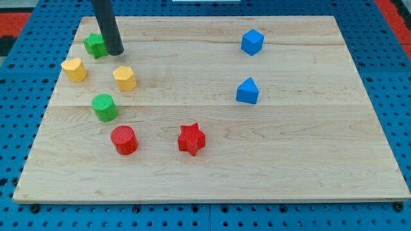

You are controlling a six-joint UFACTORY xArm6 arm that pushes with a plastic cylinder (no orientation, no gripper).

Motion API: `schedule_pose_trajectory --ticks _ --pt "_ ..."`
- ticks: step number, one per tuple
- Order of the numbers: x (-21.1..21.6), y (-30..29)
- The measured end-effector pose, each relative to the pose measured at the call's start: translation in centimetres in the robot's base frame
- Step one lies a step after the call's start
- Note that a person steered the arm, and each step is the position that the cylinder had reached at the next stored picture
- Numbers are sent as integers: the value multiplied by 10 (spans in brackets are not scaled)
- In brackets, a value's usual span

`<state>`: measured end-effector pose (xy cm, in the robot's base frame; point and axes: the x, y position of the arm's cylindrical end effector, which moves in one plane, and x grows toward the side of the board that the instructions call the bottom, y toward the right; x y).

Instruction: Move the yellow heart to red star

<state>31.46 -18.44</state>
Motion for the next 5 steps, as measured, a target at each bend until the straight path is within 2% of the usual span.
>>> schedule_pose_trajectory --ticks 3,4,5 --pt "95 -55" --pt "87 -120" --pt "49 -106"
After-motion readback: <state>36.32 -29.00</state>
